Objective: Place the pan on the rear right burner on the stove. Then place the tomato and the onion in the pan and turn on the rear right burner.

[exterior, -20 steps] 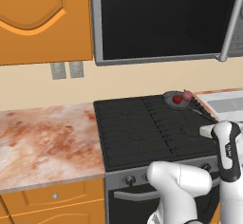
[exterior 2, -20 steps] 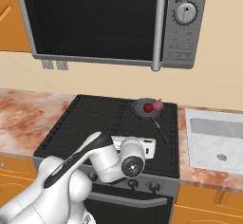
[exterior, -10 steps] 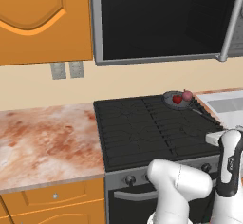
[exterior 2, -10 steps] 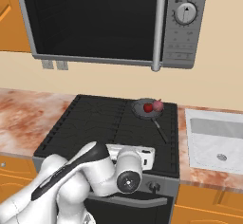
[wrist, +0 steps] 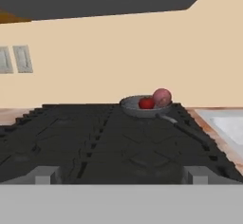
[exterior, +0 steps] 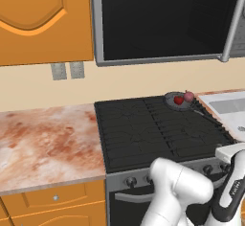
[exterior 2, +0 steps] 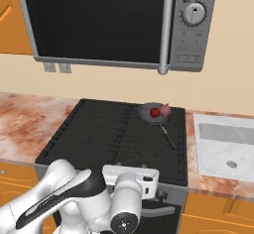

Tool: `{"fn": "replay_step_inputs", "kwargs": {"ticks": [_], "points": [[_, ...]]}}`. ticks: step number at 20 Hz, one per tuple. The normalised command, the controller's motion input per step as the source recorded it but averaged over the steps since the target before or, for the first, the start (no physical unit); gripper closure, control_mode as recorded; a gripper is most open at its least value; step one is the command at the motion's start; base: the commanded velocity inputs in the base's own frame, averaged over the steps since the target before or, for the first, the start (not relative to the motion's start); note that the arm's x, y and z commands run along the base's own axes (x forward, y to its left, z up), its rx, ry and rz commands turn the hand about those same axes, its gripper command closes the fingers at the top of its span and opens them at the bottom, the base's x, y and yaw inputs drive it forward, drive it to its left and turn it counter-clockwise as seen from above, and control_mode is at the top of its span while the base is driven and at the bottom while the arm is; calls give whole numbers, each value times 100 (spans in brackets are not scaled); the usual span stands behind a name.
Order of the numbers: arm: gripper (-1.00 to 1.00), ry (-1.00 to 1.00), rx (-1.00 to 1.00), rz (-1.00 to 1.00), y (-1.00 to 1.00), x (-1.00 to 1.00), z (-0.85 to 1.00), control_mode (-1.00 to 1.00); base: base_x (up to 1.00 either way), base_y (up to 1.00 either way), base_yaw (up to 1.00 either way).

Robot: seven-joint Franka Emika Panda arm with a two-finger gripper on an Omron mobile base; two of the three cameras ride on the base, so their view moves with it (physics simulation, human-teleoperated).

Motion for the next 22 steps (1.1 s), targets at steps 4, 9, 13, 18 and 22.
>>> {"fn": "replay_step_inputs", "kwargs": {"ticks": [4, 9, 13, 18, 22], "points": [[-100, -7, 0, 0, 0, -46, 0, -100, 0, 0, 0], [-100, -1, 0, 0, 3, -8, 0, -100, 0, 0, 0], [-100, -2, 0, 0, 3, -13, -8, -100, 0, 0, 0], [-100, 0, 0, 0, 0, -20, -22, -100, 0, 0, 0], [-100, 0, 0, 0, 0, -27, -27, -100, 0, 0, 0]]}}
